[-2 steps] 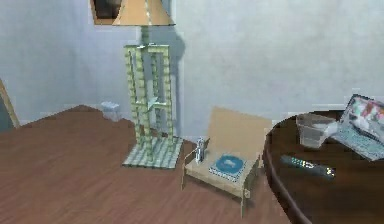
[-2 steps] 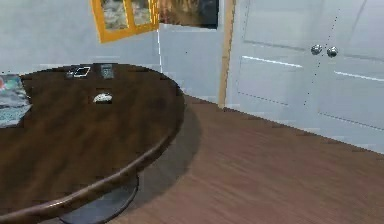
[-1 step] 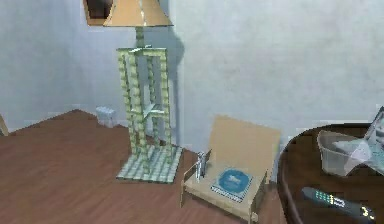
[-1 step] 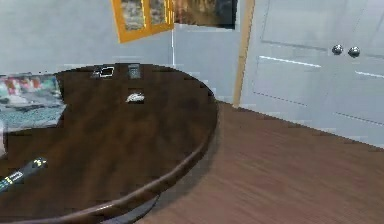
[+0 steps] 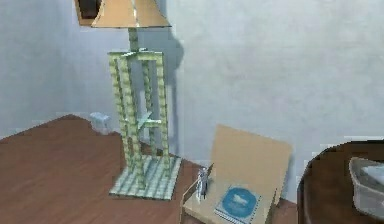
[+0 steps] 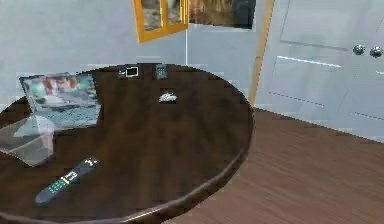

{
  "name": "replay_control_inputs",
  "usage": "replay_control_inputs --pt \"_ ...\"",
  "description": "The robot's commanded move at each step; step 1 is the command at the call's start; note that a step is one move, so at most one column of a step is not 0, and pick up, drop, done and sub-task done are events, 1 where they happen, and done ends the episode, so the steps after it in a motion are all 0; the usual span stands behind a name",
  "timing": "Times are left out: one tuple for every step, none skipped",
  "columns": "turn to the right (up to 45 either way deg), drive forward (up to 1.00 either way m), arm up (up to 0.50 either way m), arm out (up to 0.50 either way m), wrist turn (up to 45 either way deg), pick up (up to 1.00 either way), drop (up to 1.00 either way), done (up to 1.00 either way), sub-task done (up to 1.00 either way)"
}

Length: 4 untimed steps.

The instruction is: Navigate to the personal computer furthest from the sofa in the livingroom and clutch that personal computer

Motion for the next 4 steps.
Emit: replay_control_inputs --pt "-45.0 0.00 0.00 0.00 0.0 0.00 0.00 0.00 0.00" --pt "-45.0 0.00 0.00 0.00 0.0 0.00 0.00 0.00 0.00" --pt "-12.0 0.00 0.00 0.00 0.0 0.00 0.00 0.00 0.00" --pt "0.0 0.10 0.00 0.00 0.0 0.00 0.00 0.00 0.00"
